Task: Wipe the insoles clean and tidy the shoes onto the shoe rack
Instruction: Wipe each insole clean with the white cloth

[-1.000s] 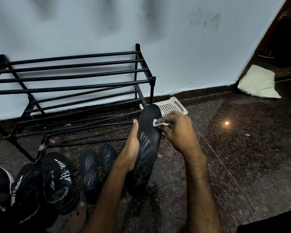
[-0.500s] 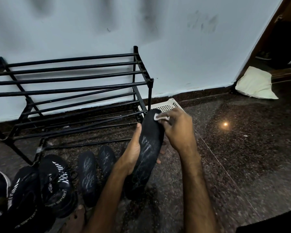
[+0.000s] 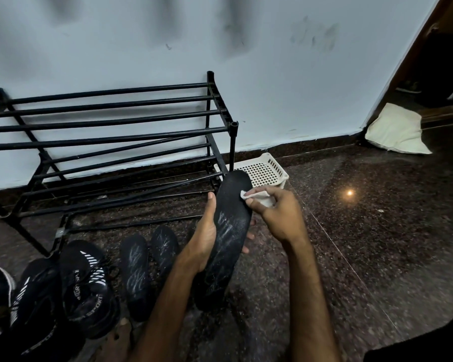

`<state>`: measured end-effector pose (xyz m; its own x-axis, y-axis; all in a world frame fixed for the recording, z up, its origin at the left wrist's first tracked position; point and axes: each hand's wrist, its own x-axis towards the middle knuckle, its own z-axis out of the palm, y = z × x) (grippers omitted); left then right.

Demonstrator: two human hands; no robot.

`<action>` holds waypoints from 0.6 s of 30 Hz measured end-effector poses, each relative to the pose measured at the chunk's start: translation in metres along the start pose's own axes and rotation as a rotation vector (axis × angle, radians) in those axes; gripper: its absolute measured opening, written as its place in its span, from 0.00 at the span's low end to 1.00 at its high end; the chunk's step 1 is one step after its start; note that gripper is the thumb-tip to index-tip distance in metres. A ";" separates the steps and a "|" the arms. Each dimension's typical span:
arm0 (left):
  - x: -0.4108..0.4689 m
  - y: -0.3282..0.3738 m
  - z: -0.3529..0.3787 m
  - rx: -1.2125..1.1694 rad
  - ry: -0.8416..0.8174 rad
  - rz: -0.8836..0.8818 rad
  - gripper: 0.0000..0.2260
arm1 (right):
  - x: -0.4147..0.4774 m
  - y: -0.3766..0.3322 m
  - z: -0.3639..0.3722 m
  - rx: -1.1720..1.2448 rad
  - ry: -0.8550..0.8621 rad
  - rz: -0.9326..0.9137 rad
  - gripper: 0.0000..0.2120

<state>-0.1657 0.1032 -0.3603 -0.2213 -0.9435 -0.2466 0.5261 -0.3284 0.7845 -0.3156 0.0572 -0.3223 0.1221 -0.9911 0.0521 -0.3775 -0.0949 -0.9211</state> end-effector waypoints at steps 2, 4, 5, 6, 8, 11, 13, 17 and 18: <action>-0.001 -0.001 -0.001 -0.028 -0.019 -0.007 0.40 | 0.000 0.002 0.003 0.108 0.013 0.006 0.06; -0.002 0.002 -0.003 -0.042 -0.063 -0.018 0.41 | 0.004 -0.001 0.005 0.177 0.136 -0.010 0.06; -0.003 0.003 -0.002 -0.036 -0.092 -0.020 0.41 | 0.005 -0.003 0.006 0.192 0.201 -0.021 0.06; -0.004 0.005 -0.002 -0.030 -0.117 -0.021 0.41 | 0.007 -0.007 0.006 0.192 0.237 -0.037 0.06; -0.006 0.006 0.000 -0.045 -0.114 -0.031 0.41 | 0.007 -0.011 0.007 0.106 0.222 -0.088 0.07; -0.005 0.007 0.000 -0.052 -0.032 -0.003 0.39 | 0.003 -0.013 0.011 -0.121 0.175 -0.126 0.08; -0.005 0.010 0.002 -0.013 0.007 0.036 0.37 | 0.000 -0.008 0.013 -0.255 0.094 -0.185 0.08; -0.006 0.011 0.008 -0.043 0.096 0.047 0.35 | -0.007 0.000 0.015 -0.255 -0.158 -0.215 0.07; -0.007 0.012 0.010 -0.067 0.114 0.042 0.35 | -0.008 -0.002 0.015 -0.259 -0.162 -0.232 0.08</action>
<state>-0.1660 0.1059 -0.3439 -0.1049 -0.9542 -0.2800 0.5875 -0.2867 0.7568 -0.3019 0.0668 -0.3265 0.3670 -0.9151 0.1672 -0.5397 -0.3559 -0.7629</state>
